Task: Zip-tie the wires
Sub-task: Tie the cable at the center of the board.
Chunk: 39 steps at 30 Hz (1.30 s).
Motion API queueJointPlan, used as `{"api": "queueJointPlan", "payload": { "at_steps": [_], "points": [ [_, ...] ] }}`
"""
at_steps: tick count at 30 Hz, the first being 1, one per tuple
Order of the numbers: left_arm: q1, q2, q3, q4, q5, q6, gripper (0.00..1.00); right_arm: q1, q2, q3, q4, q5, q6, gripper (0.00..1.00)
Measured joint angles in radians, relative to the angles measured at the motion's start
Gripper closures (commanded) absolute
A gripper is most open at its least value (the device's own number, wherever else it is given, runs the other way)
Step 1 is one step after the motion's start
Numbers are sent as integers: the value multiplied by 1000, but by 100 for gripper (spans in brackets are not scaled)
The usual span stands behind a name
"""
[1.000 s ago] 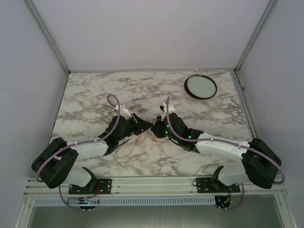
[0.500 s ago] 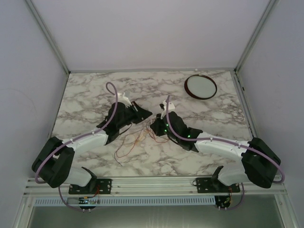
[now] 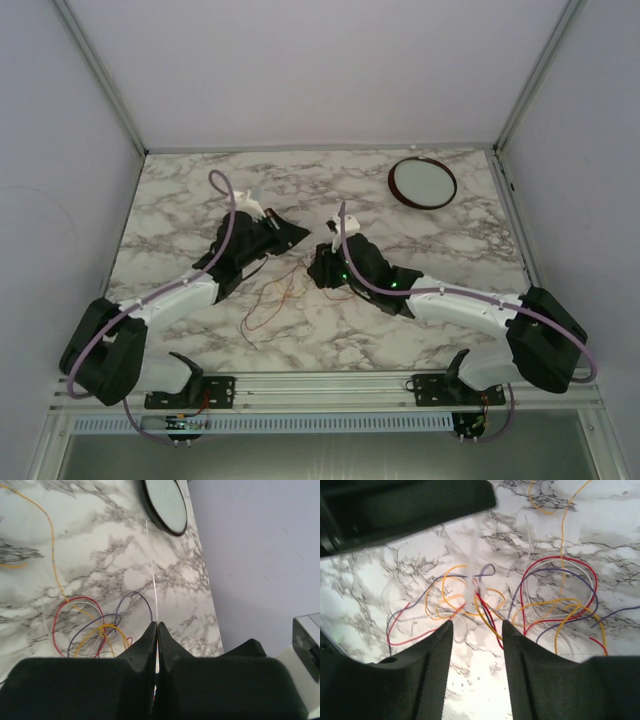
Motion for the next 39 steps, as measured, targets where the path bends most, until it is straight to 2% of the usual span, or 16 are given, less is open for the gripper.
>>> {"api": "queueJointPlan", "payload": {
  "at_steps": [5,11,12,19,24,29,36,39],
  "points": [
    [75,-130,-43,-46,-15,19,100,-44,-104,-29,7,-38,-81,34],
    [158,-252,-25,-156,-14,67,100,-143,-287,-143,163,-43,-220,9],
    [165,-261,-15,-179,-14,74,100,-165,-305,-172,196,-44,-243,7],
    [190,-317,44,-320,-13,117,100,-298,-319,-394,463,-115,-369,7],
    [203,-346,110,-404,-16,145,100,-375,-229,-399,595,-288,-368,7],
    [205,-353,162,-443,-15,160,100,-387,-132,-399,684,-418,-328,7],
    [205,-356,194,-480,-11,180,100,-387,-68,-400,730,-494,-302,7],
    [205,-359,199,-488,-7,183,100,-388,-61,-400,756,-528,-311,14]
  ]
}}
